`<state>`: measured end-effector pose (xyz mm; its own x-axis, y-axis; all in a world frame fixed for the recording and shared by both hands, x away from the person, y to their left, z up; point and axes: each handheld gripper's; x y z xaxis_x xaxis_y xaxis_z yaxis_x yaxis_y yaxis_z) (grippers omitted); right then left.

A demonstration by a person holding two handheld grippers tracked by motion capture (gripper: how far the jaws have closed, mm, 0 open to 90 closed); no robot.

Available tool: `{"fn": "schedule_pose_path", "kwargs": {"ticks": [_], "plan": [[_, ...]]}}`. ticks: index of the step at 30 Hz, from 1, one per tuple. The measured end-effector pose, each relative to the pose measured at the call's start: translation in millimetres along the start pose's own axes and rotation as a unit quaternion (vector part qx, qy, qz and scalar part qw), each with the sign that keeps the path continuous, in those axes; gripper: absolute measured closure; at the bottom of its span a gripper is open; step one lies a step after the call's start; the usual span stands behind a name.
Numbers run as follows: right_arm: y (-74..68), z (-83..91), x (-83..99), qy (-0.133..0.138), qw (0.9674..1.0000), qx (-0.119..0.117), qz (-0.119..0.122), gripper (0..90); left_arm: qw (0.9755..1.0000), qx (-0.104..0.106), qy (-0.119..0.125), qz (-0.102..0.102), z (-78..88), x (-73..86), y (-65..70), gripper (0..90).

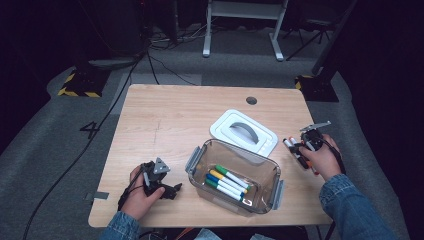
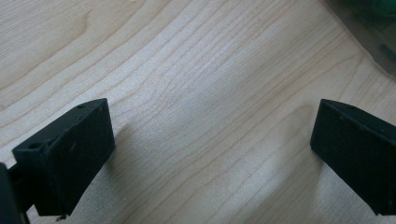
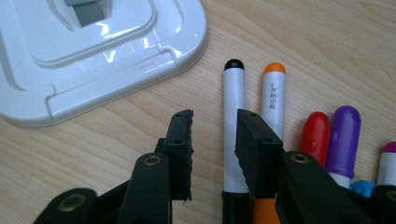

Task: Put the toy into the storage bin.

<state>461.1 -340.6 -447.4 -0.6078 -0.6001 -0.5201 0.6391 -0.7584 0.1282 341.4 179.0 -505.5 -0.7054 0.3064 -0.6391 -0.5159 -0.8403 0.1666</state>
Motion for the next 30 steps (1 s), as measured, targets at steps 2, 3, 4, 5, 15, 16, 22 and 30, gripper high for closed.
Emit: {"fn": "schedule_pose_path", "kwargs": {"ticks": [2, 3, 4, 5, 15, 16, 22, 30], "plan": [[0.8, -4.8, -0.2, -0.002, 1.0000, 0.008, 0.004, 66.8, 1.0000, 0.000, 0.000, 0.000, 0.0, 0.0, 0.0, 0.2], [1.5, -6.3, -0.2, -0.005, 0.9999, 0.012, 0.003, 66.7, 1.0000, 0.001, 0.000, 0.000, 0.0, 0.0, -0.1, 0.1], [3.2, -9.2, 0.0, -0.006, 0.9999, 0.015, 0.002, 66.6, 1.0000, 0.001, 0.000, 0.000, 0.0, 0.0, -0.1, 0.1], [4.8, -11.9, 0.4, -0.008, 0.9999, 0.015, 0.001, 66.7, 1.0000, 0.002, 0.001, 0.000, -0.1, 0.1, -0.1, 0.1], [8.1, -26.8, 5.9, -0.027, 0.9996, 0.007, -0.002, 74.8, 1.0000, 0.002, 0.000, 0.000, -0.1, 0.0, -0.2, 0.1], [7.9, -26.8, 5.7, -0.028, 0.9996, 0.005, -0.002, 76.0, 1.0000, 0.002, 0.001, 0.000, -0.1, 0.1, -0.1, 0.1], [6.0, -25.8, 4.8, -0.034, 0.9994, 0.008, -0.005, 76.8, 1.0000, 0.002, 0.001, 0.000, -0.1, 0.1, -0.1, 0.1], [7.4, -11.6, 4.8, -0.006, 0.9995, -0.003, -0.032, 76.9, 1.0000, 0.001, 0.001, 0.000, -0.1, 0.0, -0.2, 0.2]]}}
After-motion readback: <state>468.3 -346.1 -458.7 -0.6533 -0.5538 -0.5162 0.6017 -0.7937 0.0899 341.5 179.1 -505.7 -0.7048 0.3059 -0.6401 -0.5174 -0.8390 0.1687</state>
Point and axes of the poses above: each handheld gripper's, and its own axes: z roughly backward along the jaws, x roughly out of its underside, y roughly to its right, and after that the axes turned 13 degrees about z, right-handed
